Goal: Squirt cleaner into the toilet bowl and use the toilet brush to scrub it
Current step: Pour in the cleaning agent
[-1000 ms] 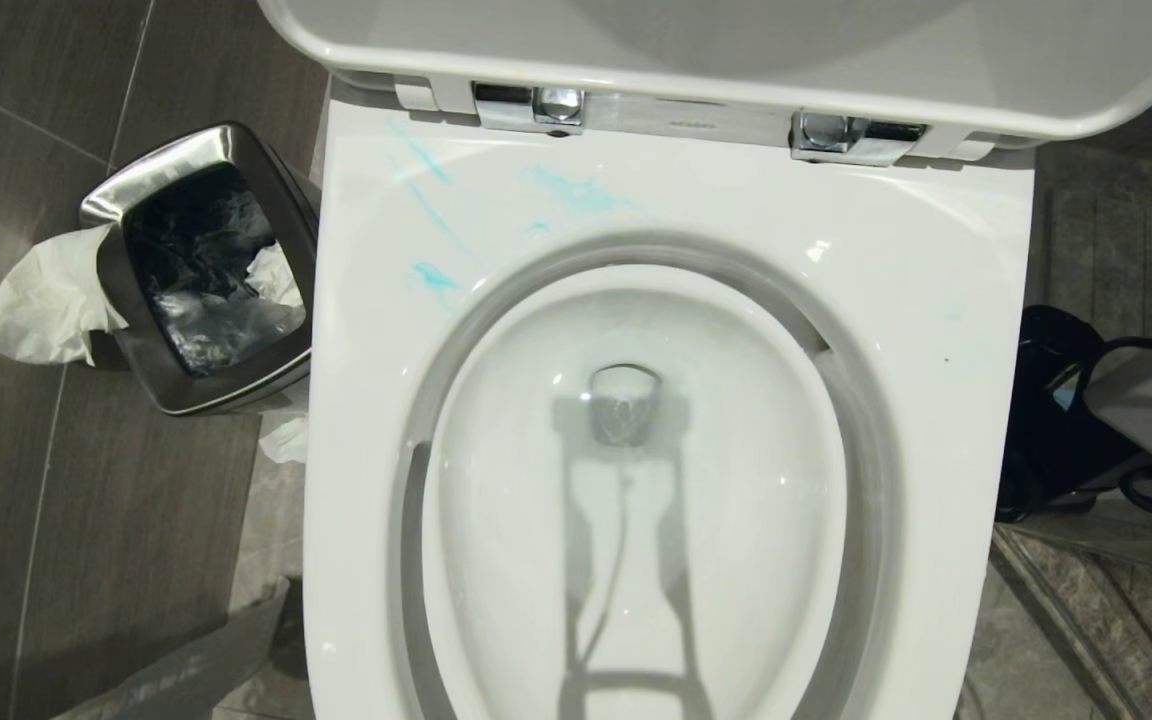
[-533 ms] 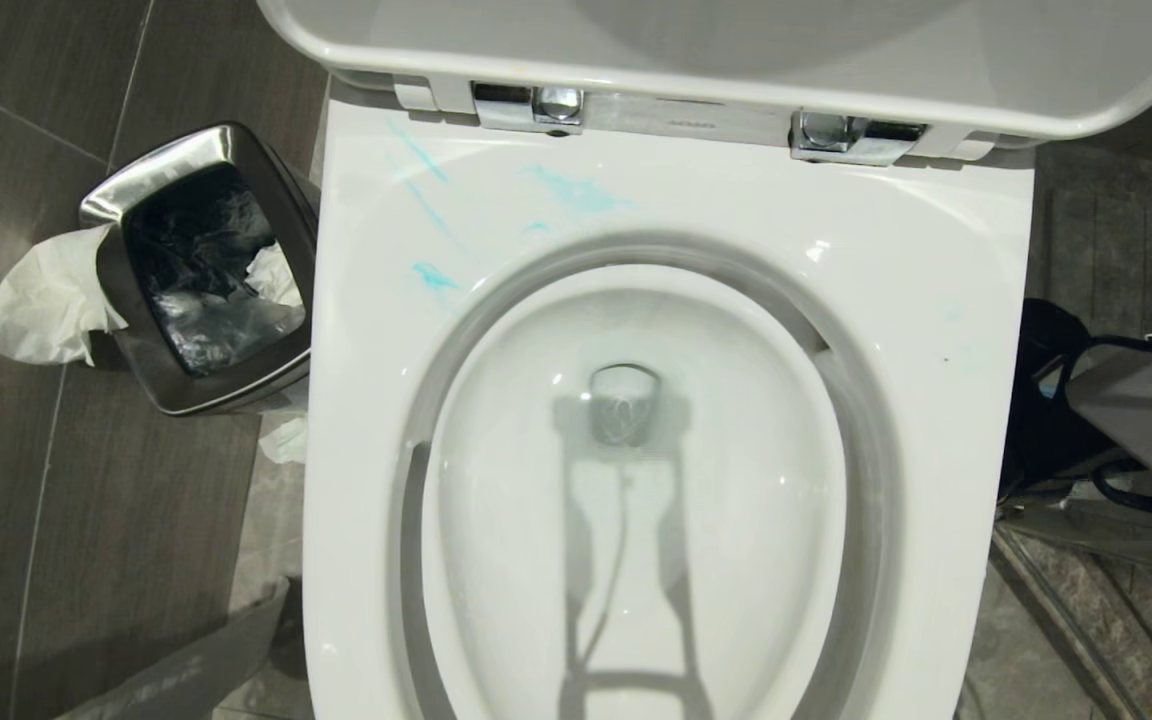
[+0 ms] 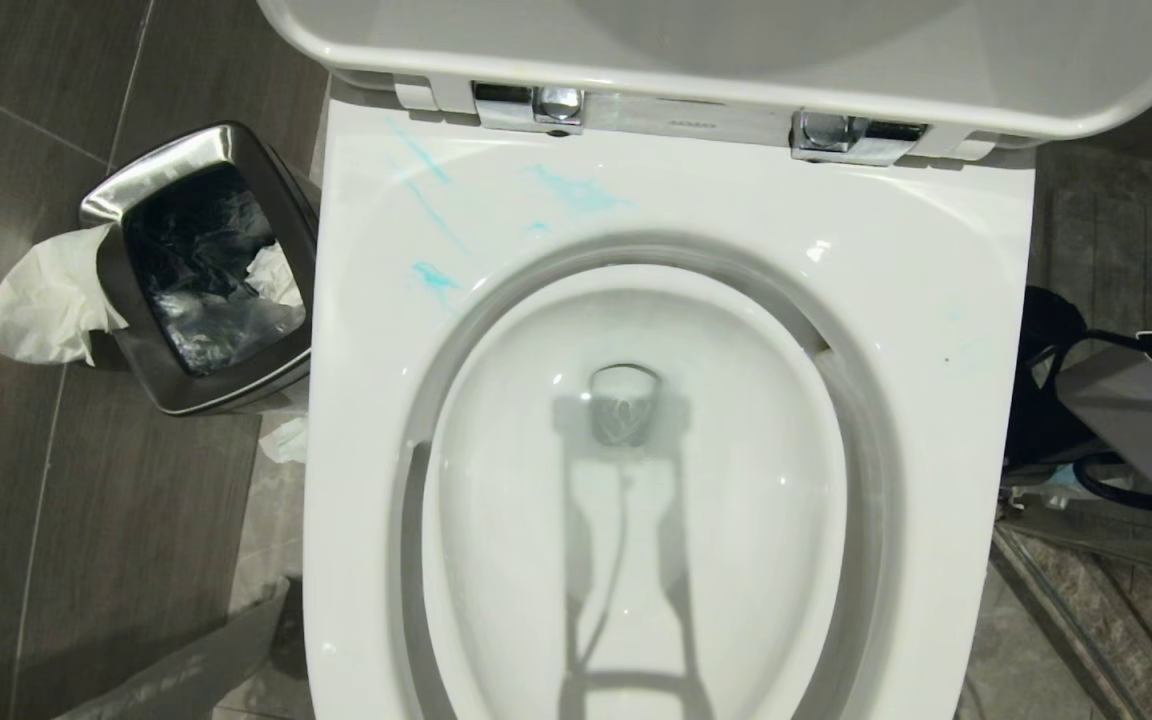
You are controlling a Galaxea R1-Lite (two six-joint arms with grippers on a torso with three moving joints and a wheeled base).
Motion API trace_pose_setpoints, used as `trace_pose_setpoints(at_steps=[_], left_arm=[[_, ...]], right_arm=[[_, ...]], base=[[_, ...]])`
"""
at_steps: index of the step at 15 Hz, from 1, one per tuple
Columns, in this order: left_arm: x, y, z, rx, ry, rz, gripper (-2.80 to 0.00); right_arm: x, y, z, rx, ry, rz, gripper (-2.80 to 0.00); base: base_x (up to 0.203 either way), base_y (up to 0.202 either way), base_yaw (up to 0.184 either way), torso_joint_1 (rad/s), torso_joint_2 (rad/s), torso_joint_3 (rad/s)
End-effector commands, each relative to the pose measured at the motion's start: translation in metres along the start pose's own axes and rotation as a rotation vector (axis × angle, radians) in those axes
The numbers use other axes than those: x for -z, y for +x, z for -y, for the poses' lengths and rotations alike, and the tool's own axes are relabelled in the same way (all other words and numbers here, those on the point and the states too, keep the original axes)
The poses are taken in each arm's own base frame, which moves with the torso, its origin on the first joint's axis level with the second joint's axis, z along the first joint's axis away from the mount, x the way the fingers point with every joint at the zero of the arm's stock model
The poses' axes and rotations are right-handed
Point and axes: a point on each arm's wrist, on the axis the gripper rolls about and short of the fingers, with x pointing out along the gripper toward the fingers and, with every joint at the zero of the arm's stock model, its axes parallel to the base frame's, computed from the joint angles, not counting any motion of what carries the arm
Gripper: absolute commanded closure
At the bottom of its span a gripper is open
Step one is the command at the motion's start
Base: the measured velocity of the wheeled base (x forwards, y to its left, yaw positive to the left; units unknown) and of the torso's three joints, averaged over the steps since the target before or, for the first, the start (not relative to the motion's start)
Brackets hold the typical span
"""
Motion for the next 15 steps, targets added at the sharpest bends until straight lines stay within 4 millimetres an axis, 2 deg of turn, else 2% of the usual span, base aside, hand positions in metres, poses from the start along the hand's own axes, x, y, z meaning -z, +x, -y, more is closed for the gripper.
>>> trace_pose_setpoints(at_steps=[1, 7, 15], left_arm=[[0.0, 0.0, 0.0, 0.0, 0.0, -0.003, 0.0], [0.0, 0.0, 0.0, 0.0, 0.001, -0.003, 0.0], [0.0, 0.0, 0.0, 0.0, 0.0, -0.003, 0.0]], right_arm=[[-0.003, 0.004, 0.004, 0.011, -0.007, 0.03, -2.8], [0.003, 0.009, 0.005, 0.018, 0.012, 0.049, -2.8], [-0.005, 0.018, 0.003, 0.018, 0.035, 0.102, -2.8]], base=[[0.0, 0.0, 0.0, 0.0, 0.0, 0.0], [0.0, 0.0, 0.0, 0.0, 0.0, 0.0], [0.0, 0.0, 0.0, 0.0, 0.0, 0.0]])
